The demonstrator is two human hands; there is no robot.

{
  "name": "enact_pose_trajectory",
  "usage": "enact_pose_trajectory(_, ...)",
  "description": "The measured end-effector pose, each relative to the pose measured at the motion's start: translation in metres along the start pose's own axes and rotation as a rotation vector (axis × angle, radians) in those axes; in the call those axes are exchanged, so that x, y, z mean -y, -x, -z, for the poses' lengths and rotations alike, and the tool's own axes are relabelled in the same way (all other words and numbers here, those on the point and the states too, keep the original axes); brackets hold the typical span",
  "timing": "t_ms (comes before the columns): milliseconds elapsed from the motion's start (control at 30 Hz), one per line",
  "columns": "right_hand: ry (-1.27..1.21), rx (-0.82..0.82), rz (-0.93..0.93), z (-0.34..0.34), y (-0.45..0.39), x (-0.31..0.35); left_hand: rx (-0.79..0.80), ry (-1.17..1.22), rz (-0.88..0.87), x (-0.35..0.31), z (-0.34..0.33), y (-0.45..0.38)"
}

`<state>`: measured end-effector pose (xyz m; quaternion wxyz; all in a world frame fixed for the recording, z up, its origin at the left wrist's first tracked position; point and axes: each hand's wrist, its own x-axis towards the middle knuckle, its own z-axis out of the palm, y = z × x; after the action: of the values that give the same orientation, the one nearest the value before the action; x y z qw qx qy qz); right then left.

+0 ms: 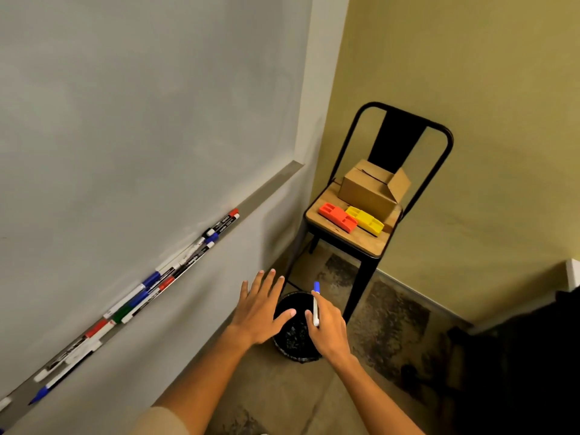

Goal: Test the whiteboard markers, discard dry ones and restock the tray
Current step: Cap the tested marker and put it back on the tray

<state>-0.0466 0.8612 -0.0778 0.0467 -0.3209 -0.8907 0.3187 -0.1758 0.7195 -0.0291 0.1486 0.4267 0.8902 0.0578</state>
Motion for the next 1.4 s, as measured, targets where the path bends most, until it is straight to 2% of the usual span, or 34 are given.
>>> enact_pose_trajectory(100,0.065,-0.017,-0.048,-0.009,0.0,-0.015,0.03,-0.026,-0.018,-0.006,-0.01,-0.006)
enact_pose_trajectory(300,0.097,0.066,-0.101,-0.01,-0.024,-0.025,0.058,-0.048,-0.024,-0.011,-0.012,-0.014)
enact_pose_trajectory(500,0.05,-0.045,-0.119,0.008,-0.059,-0.017,-0.018,-0.041,-0.003,0.002,0.001,-0.023)
enact_pose_trajectory(933,0.222,0.08,0.156,-0.019,-0.047,0.056,-0.139,-0.021,0.166,0.064,0.016,0.032)
enact_pose_trajectory(1400,0.307,0.208,0.603,-0.11,0.013,0.197,-0.323,0.059,0.512,0.143,0.007,0.186)
